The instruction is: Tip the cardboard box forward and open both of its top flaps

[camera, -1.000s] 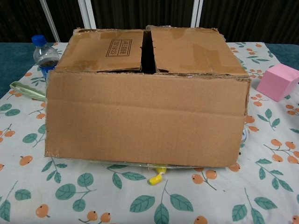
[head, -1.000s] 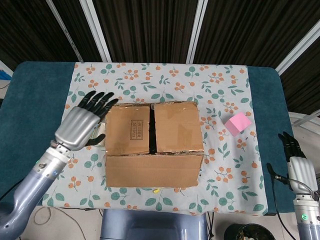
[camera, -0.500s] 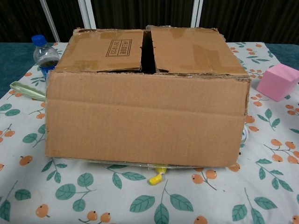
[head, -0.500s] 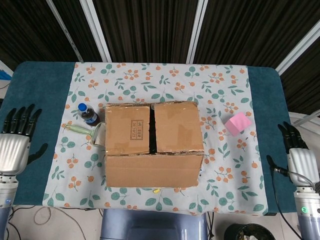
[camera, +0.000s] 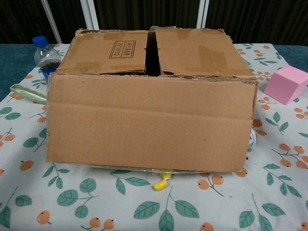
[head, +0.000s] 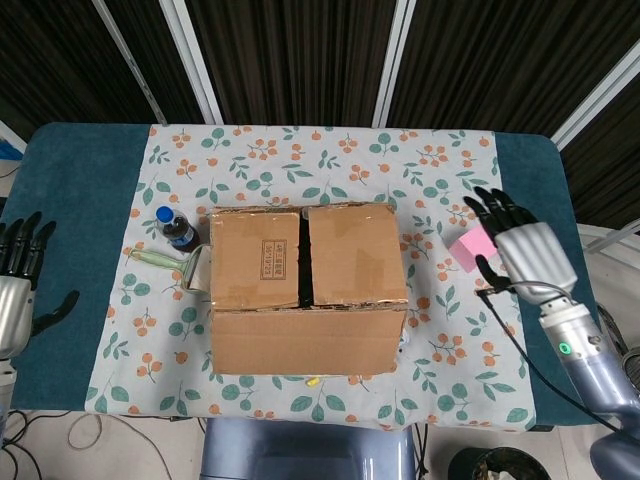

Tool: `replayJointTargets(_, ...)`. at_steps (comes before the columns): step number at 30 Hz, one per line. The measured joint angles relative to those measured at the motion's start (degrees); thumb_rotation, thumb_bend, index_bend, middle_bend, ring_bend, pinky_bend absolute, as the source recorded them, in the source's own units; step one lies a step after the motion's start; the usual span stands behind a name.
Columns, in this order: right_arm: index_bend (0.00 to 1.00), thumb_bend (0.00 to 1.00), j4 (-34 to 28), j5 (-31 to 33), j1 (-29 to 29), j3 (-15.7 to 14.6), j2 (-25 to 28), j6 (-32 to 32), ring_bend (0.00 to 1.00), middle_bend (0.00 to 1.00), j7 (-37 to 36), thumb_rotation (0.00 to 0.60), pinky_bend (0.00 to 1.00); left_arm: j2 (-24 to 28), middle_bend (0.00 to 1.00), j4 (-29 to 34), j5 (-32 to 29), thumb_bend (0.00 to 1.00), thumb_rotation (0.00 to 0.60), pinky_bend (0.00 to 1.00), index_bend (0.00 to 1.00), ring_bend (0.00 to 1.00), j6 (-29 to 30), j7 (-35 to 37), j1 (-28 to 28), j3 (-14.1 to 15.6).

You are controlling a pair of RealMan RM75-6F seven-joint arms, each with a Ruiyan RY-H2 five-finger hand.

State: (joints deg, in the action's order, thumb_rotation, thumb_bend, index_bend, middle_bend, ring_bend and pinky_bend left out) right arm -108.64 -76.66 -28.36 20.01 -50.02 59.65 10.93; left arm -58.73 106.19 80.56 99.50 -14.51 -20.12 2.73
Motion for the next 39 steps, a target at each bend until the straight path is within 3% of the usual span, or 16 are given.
replayJointTargets(2, 0.19, 0.99, -0.8, 1.0, -4.7, 1.5, 0.6, -4.1, 0.16, 0.17, 2.2, 0.6, 0.28, 0.4, 0.0, 0.3, 0.2, 0.19, 0.6, 0.05, 0.0, 0.0, -0.4, 0.5, 0.3, -0.5)
replayJointTargets(5, 0.36, 1.0, -0.9, 2.3, -9.9, 2.7, 0.0, -8.4, 0.28, 0.31, 4.3, 0.6, 0.35, 0.7, 0.0, 0.6, 0.5, 0.19, 0.6, 0.05, 0.0, 0.0, -1.0, 1.1, 0.8, -1.1)
replayJointTargets(10, 0.46, 1.0, 1.7, 3.5, -18.2, 3.8, -3.5, -14.6, 0.34, 0.39, 7.6, 0.6, 0.4, 1.0, 0.0, 0.7, 0.3, 0.19, 0.6, 0.05, 0.0, 0.0, -2.0, 1.9, 1.5, -2.1)
replayJointTargets(17, 0.47, 1.0, 7.6, 3.1, -27.3, 3.6, -9.3, -23.3, 0.34, 0.39, 7.1, 0.6, 0.41, 1.2, 0.0, 0.6, 0.3, 0.19, 0.6, 0.05, 0.0, 0.0, -3.5, 2.5, 2.1, -3.3)
replayJointTargets(24, 0.47, 1.0, 12.3, 1.0, -33.8, 2.8, -14.6, -27.7, 0.34, 0.39, 4.6, 0.6, 0.41, 1.3, 0.0, 0.6, 0.6, 0.19, 0.6, 0.05, 0.0, 0.0, -4.3, 3.0, 2.9, -4.6)
replayJointTargets(39, 0.47, 1.0, 17.6, -3.1, -37.2, -2.0, -20.4, -27.6, 0.34, 0.39, 1.7, 0.6, 0.41, 1.1, 0.0, 1.1, 1.1, 0.19, 0.6, 0.05, 0.0, 0.0, -6.1, 3.6, 4.1, -6.4)
